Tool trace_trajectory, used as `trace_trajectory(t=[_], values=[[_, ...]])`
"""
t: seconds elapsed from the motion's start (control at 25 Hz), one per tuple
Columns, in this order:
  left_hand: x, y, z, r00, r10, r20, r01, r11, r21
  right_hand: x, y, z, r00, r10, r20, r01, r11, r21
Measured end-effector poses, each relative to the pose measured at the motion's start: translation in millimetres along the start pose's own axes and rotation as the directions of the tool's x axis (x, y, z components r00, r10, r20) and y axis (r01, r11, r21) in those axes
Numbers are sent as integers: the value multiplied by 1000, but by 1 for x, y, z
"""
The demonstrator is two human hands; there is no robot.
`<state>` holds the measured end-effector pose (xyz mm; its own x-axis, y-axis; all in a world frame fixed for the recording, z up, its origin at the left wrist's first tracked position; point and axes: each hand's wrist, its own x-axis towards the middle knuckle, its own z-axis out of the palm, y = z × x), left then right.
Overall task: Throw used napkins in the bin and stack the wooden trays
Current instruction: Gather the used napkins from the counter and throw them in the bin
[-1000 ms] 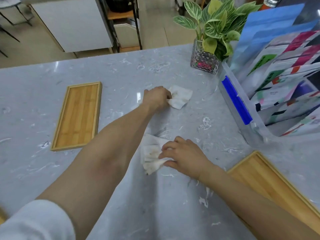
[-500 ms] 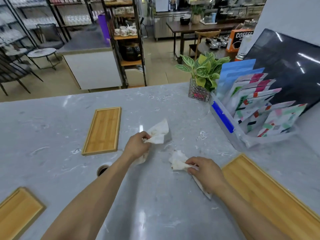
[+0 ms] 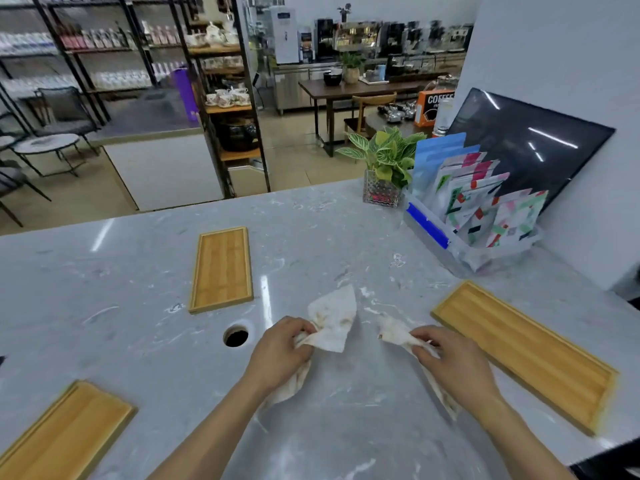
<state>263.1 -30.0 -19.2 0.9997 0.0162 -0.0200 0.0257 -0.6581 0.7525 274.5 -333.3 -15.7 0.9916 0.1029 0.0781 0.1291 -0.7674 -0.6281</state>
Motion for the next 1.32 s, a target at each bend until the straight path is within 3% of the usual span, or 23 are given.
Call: trace_trajectory(t=[0.32,0.56,0.68,0.96,1.12,1.32], values=[[-64,-8,7,983,117,143,-110,992,-56,-127,-18,1,972,206,-116,-213,976,-47],[-88,32,52,889,290,355,-254,956,-146,-231,-7,-16,861,423,-281,-434,901,26],[-101,63,85,800,375,469,-337,927,-166,-282,-4,-30,762,522,-384,-540,839,70],[-169,147,177,493,553,672,-532,803,-270,-426,8,-58,469,660,-587,-723,669,174],[-241,188,217,313,586,747,-581,740,-337,-524,2,-60,296,706,-643,-785,563,258],[-362,223,255,136,611,780,-622,665,-412,-657,-20,-53,80,722,-687,-818,442,368]])
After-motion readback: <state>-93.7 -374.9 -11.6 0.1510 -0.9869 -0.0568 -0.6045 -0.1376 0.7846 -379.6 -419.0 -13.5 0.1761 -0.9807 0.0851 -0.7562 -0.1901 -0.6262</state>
